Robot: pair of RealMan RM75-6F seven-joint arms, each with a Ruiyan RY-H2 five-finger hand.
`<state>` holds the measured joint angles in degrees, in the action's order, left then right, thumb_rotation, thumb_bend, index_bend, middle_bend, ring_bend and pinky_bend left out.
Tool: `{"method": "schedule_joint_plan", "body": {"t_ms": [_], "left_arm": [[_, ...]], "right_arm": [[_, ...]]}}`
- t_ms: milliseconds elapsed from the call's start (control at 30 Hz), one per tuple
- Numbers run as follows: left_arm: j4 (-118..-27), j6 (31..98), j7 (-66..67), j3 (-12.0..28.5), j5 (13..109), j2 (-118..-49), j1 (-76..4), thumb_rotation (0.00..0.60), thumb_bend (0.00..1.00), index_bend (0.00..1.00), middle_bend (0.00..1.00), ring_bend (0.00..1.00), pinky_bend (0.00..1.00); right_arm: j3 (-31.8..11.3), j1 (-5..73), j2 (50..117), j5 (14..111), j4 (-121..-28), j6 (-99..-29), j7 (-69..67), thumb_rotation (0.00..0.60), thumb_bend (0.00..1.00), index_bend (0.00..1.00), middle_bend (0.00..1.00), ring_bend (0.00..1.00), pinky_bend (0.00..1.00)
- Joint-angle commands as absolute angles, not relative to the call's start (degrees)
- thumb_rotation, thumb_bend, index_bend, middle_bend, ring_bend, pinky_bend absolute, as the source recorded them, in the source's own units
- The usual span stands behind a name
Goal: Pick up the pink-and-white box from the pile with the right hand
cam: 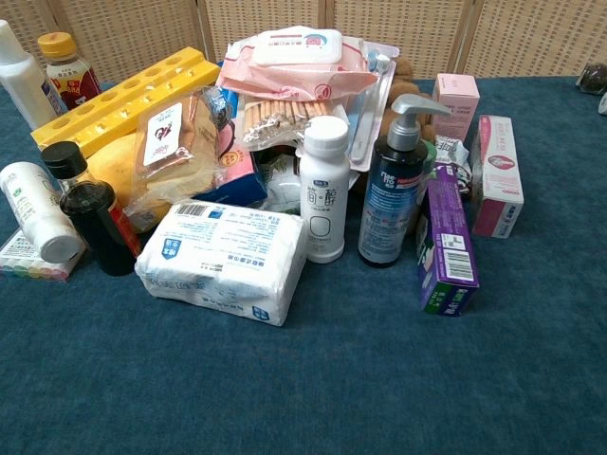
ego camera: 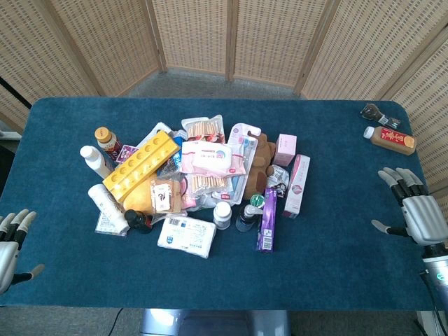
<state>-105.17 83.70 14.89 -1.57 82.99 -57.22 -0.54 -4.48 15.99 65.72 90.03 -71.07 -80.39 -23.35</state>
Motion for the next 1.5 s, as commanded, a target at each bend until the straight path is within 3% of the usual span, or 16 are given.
{"method": "schedule_joint_plan", "body": {"t_ms": [33, 667, 1000, 1500], "left_arm": [[-104.36, 83.64, 13.96, -1.65, 82.82, -57.41, -0.39, 0.600, 0.00, 0.00, 0.00, 0.00, 0.00], [-104.48, 84.84, 13.96, -1.74, 82.06, -56.87, 0.61, 0.600, 0.00, 0.00, 0.00, 0.00, 0.00], [-105.53, 85.49, 15.22, -1.86, 81.26, -56.54, 1.31, 0.600, 0.00, 0.00, 0.00, 0.00, 0.00], [-108.82, 87.63, 19.79, -2.88, 80.78, -55.42, 3.24, 0.600, 0.00, 0.00, 0.00, 0.00, 0.00]], "right_arm": [[-4.37, 16.40, 65.93, 90.51, -70.98, -80.25, -22.93, 0.600, 0.00, 0.08, 0.00, 0.00, 0.00], [-3.33, 23.83, 68.68, 97.74, -63.80, -77.90, -24.90, 0.600, 0.00, 0.10, 0.00, 0.00, 0.00], [-0.70, 30.63, 73.76, 104.21, -52.93, -77.32, -30.63, 0.600, 0.00, 0.15, 0.00, 0.00, 0.00], [5.47, 35.49, 84.76, 109.76, -30.71, -81.96, -40.72, 0.600, 0.00, 0.19, 0.00, 0.00, 0.00]]}}
